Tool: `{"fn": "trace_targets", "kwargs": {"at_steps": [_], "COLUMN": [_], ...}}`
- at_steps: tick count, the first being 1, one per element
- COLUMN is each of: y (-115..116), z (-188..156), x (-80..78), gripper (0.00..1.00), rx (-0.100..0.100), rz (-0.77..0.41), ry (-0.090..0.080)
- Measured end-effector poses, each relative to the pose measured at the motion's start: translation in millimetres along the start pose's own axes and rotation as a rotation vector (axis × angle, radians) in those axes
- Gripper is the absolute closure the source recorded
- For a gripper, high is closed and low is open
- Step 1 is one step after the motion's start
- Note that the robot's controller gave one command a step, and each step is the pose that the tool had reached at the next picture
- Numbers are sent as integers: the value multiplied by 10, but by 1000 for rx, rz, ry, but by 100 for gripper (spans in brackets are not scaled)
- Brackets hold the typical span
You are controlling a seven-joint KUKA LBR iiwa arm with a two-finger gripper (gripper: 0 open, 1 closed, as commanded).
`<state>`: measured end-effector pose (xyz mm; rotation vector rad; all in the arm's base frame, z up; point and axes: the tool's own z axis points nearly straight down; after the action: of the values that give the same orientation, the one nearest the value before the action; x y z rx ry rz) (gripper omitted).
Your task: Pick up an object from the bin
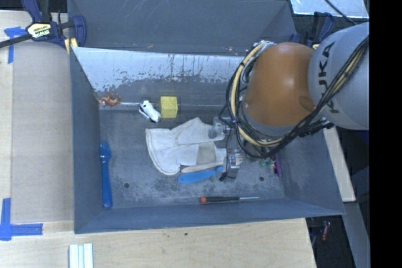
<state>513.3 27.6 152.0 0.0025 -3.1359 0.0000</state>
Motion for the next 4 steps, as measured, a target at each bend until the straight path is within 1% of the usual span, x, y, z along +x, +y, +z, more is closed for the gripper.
{"fn": "trace_targets", "kwargs": {"at_steps": [1, 2, 3, 4], "y": [-1, 13, 59, 534], "z": [-46, 831, 797, 798], "x": [-18, -412, -429, -395], "gripper": [0, 0, 0, 0], "rx": [0, -1, 0, -2], "rz": [1, 179, 5, 139], "ry": [-8, -7, -16, -19]}}
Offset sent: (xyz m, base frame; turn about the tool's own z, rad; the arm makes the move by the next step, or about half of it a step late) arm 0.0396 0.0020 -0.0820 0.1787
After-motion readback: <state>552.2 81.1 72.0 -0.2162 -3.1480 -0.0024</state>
